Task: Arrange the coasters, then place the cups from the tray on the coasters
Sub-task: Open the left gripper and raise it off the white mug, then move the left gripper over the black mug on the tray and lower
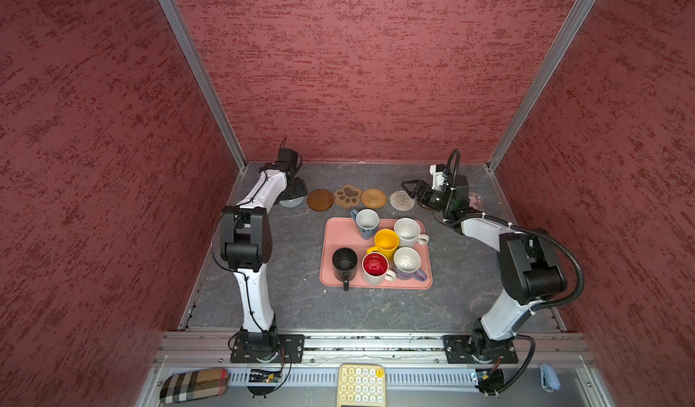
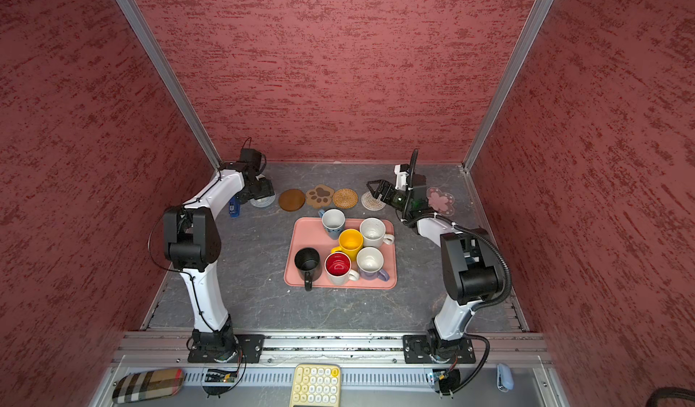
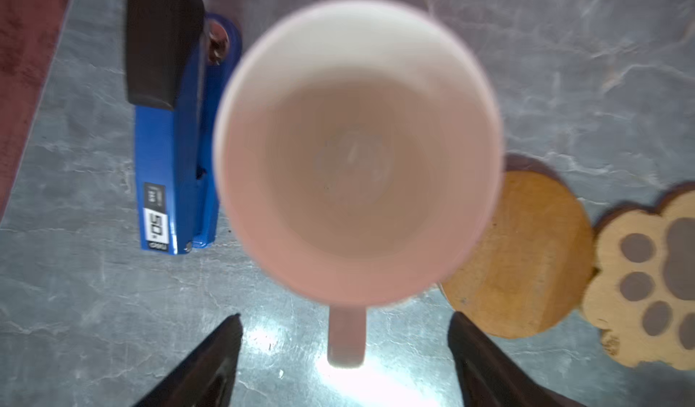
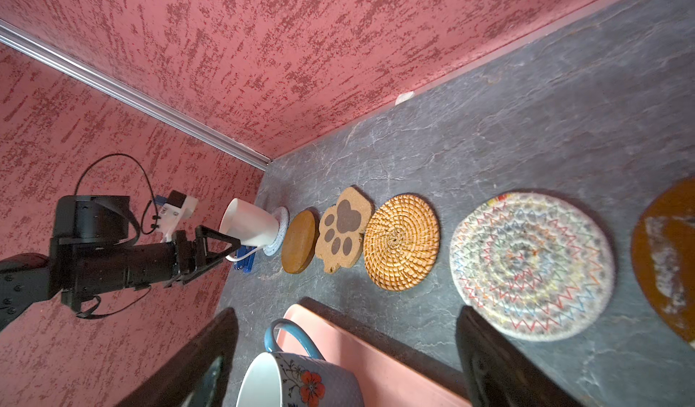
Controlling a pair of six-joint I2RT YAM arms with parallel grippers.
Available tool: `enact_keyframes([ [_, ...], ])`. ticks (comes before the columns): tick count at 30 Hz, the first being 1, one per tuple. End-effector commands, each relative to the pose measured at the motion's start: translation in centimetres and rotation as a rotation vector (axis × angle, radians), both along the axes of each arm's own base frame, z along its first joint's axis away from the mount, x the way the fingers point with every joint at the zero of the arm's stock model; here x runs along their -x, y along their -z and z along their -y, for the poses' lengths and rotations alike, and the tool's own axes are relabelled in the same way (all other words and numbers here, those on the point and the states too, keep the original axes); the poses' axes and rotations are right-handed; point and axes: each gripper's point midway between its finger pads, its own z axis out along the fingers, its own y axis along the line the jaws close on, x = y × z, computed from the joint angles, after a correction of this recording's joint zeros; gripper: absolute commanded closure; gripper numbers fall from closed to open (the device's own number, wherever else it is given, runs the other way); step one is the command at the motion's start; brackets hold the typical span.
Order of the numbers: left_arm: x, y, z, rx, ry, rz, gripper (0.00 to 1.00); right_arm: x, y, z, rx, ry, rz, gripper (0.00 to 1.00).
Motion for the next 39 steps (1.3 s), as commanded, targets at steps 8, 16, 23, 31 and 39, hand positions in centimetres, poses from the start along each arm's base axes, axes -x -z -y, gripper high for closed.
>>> enact_keyframes([
  [8,2.9,-7.1,2.6,0.006,0.074,0.129,0.11,1.0,-4.1,0.5,0.134,0.062,0.074,0.09],
  [16,8.7,-6.4,8.0,0.020,0.222,0.078,0.23,4.1,-4.3,-0.1,0.192,0.058,0.052,0.09],
  [23,14.0,-5.8,11.8,0.034,0.335,0.042,0.32,7.2,-3.5,0.2,0.220,0.063,0.026,0.09],
  [31,20.2,-4.5,14.2,0.055,0.391,0.006,0.36,9.5,-1.8,1.1,0.261,0.073,-0.013,0.09],
  [39,24.7,-3.4,15.8,0.112,0.398,-0.017,0.39,10.2,-0.9,1.3,0.269,0.074,-0.027,0.08],
])
